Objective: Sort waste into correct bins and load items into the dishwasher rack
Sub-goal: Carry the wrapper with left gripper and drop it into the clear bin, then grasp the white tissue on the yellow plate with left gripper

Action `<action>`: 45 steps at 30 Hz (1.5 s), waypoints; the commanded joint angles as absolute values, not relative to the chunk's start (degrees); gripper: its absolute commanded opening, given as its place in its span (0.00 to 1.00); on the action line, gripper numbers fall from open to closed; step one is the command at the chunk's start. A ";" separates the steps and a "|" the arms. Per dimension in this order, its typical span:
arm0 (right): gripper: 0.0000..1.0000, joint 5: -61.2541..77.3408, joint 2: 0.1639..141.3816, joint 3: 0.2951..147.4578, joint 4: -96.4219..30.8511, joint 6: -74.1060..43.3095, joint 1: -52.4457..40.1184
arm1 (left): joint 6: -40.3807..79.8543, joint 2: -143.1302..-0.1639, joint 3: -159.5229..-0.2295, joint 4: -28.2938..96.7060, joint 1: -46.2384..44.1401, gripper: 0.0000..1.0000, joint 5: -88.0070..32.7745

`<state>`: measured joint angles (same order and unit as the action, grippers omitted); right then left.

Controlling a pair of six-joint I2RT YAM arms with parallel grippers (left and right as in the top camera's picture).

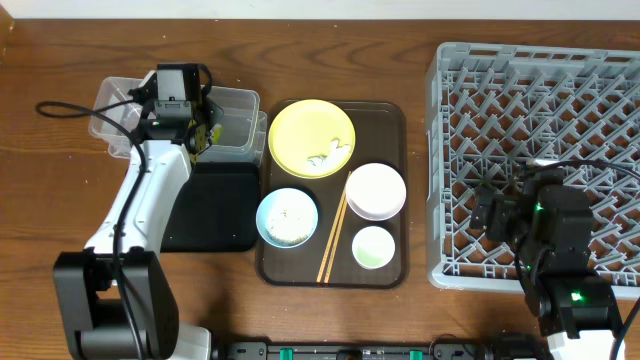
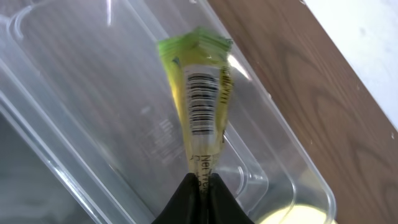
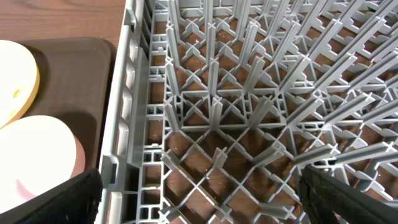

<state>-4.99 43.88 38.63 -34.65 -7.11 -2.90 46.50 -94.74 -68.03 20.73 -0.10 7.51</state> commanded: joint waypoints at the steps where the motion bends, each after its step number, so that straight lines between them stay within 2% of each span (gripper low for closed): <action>1: 0.99 -5.74 43.88 39.97 -34.57 -6.81 -3.29 | 51.55 -95.39 -68.69 20.84 -0.05 0.25 8.19; 4: 0.99 -5.76 43.88 39.97 -34.57 -6.81 -3.29 | 49.89 -95.37 -68.71 20.21 -0.05 0.57 8.16; 13: 0.99 -5.74 43.88 39.94 -34.57 -6.81 -3.29 | 32.42 -90.94 -68.93 17.26 -2.22 0.57 -0.40; 17: 0.99 -5.74 43.88 39.94 -34.54 -6.81 -3.29 | 16.73 -90.37 -68.86 17.80 -6.98 0.58 -9.23; 20: 0.99 -5.74 43.88 39.94 -34.57 -6.81 -3.29 | 7.38 -90.85 -68.69 19.90 -11.31 0.67 -10.31; 22: 0.99 -5.74 43.88 39.97 -34.57 -6.81 -3.29 | 2.85 -91.55 -68.53 20.78 -14.17 0.70 -10.28; 29: 0.99 -5.74 43.88 39.97 -34.61 -6.81 -3.29 | 0.40 -96.71 -68.49 20.78 -20.58 0.72 -10.28; 42: 0.99 -5.76 43.88 39.97 -34.94 -6.81 -3.29 | -0.43 -108.68 -68.49 20.08 -23.88 0.71 -10.28; 45: 0.99 -5.76 43.88 39.94 -35.18 -6.81 -3.29 | -0.43 -110.30 -68.49 20.08 -23.88 0.62 -10.26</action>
